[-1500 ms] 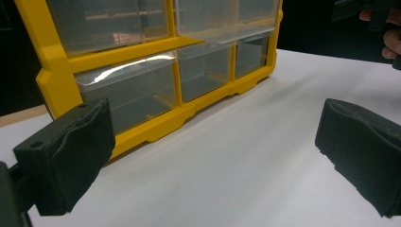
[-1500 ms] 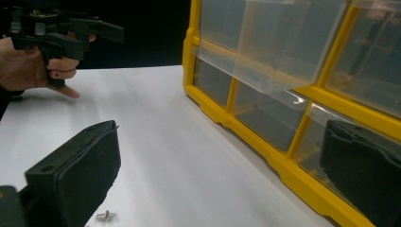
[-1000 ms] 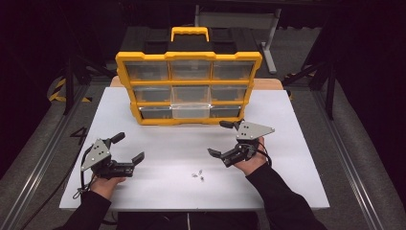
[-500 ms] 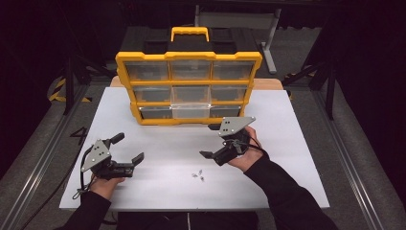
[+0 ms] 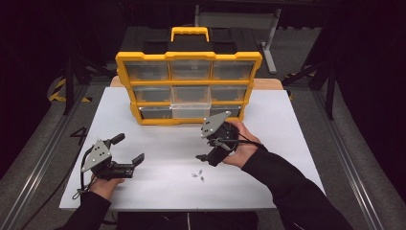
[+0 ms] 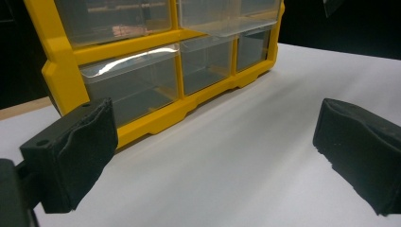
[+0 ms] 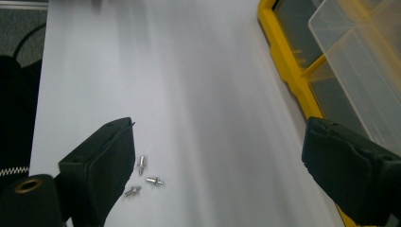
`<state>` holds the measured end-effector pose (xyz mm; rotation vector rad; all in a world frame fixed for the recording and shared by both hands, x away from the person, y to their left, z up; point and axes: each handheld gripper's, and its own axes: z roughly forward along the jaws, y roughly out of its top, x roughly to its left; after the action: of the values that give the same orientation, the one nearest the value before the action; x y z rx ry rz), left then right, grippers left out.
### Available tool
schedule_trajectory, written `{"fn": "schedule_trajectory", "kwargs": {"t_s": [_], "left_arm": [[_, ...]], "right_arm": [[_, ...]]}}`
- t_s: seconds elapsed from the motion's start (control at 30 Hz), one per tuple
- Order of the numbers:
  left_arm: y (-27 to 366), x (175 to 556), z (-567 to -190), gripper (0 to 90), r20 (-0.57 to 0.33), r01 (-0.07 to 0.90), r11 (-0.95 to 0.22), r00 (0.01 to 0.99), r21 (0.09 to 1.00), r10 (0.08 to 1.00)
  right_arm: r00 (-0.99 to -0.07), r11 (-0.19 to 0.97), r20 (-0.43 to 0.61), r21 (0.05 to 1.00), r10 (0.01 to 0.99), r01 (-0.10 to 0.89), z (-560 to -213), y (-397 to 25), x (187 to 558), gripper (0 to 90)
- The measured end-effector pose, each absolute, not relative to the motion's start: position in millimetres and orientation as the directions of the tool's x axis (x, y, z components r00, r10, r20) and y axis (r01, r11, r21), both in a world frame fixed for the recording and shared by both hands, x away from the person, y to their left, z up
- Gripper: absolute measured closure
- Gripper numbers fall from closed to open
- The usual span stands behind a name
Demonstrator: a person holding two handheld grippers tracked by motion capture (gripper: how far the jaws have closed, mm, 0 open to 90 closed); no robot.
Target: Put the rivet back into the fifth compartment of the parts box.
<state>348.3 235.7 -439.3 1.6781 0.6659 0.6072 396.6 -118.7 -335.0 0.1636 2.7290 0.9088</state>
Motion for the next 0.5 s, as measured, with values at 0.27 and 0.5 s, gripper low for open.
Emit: {"fn": "schedule_trajectory", "kwargs": {"t_s": [0.27,0.5], "left_arm": [[235.5,347.4,-440.4,1.4,0.038,0.115,-0.166,0.702,0.979,0.711],[235.4,347.4,-440.5,1.4,0.037,0.118,-0.168,0.705,0.979,0.709]], "right_arm": [[-0.971,0.872,-0.201,0.489,0.133,0.018,-335.3,-104.1,397.9,11.3],[-0.982,0.930,-0.148,0.363,0.120,0.059,-335.8,-93.3,399.4,11.7]]}}
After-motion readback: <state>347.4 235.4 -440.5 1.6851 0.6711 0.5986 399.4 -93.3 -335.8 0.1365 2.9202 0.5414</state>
